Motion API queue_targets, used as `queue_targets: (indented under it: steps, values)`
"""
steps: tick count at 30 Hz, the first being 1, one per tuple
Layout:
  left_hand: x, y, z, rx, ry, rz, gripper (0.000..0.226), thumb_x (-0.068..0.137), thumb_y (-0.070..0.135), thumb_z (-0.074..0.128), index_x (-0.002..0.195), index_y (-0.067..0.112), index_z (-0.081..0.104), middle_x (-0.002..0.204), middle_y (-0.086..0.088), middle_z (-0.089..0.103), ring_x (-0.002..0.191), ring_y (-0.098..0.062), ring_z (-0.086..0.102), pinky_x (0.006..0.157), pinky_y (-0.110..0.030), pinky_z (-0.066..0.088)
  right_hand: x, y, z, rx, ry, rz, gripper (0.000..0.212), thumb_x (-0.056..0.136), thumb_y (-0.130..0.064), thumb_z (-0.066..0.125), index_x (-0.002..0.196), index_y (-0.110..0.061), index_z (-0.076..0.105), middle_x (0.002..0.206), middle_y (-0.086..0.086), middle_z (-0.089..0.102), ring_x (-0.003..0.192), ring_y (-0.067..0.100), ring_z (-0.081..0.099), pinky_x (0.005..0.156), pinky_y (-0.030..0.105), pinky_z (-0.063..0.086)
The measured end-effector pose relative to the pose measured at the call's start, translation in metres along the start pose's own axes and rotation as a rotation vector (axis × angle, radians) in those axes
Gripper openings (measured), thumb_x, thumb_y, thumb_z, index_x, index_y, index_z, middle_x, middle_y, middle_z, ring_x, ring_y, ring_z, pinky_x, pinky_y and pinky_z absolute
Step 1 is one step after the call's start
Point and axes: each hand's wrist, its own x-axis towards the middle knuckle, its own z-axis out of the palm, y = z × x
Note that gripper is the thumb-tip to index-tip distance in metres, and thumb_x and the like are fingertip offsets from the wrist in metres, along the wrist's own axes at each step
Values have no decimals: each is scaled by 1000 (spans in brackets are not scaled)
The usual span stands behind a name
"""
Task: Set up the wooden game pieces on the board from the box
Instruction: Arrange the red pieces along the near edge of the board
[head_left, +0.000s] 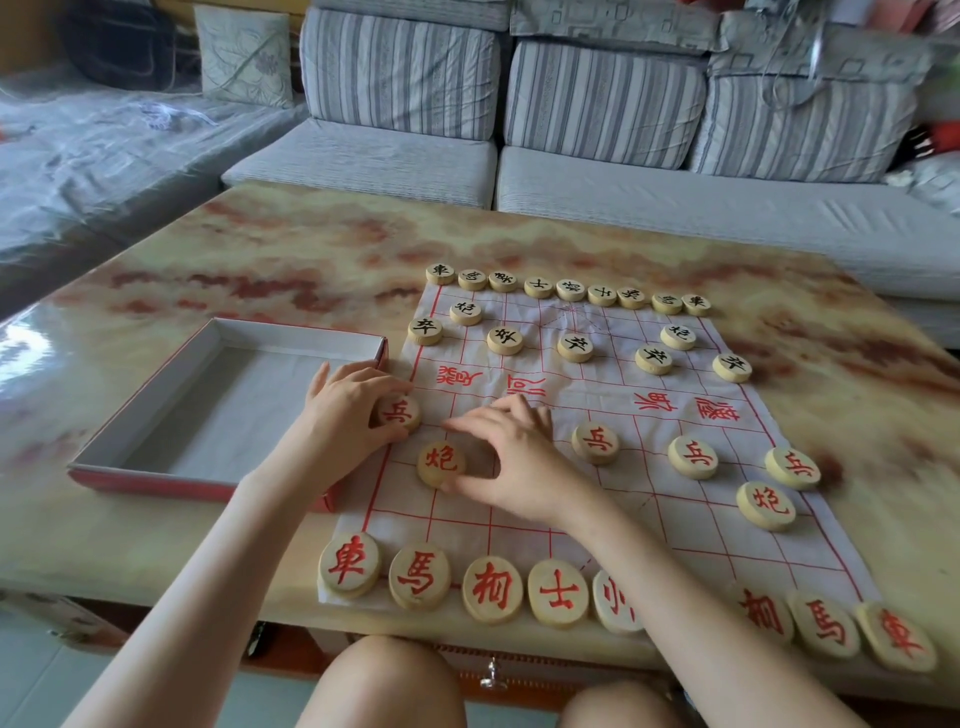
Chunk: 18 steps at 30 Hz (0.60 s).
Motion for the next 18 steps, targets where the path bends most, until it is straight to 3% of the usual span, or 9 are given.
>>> queue_targets:
  steps: [5,11,18]
  values:
    - [-7,-1,-5,-11,21,-26,46,80,44,63,123,28,57,134,-2,54,137,-20,32,115,-47,13,4,-3,10,-24,5,-27,51,78,-41,67,125,-27,55,121,-9,56,116,12,30,83,27,13]
    - [-15,3,-10,-33,46,-43,42,83,38,62,123,26,58,135,-4,53,137,-19,32,116,-46,13,2,-3,13,-22,34,-14,48,78,-44,67,122,-27,57,121,-12,56,115,10,31,89,30,17]
    - [-20,-1,-20,-77,96,-17,37,82,28,66,118,24,62,128,-5,59,132,-22,41,111,-48,27,0,-8,-9,37,87,-12,46,80,-50,60,122,-29,57,121,-15,54,111,5,30,83,26,15]
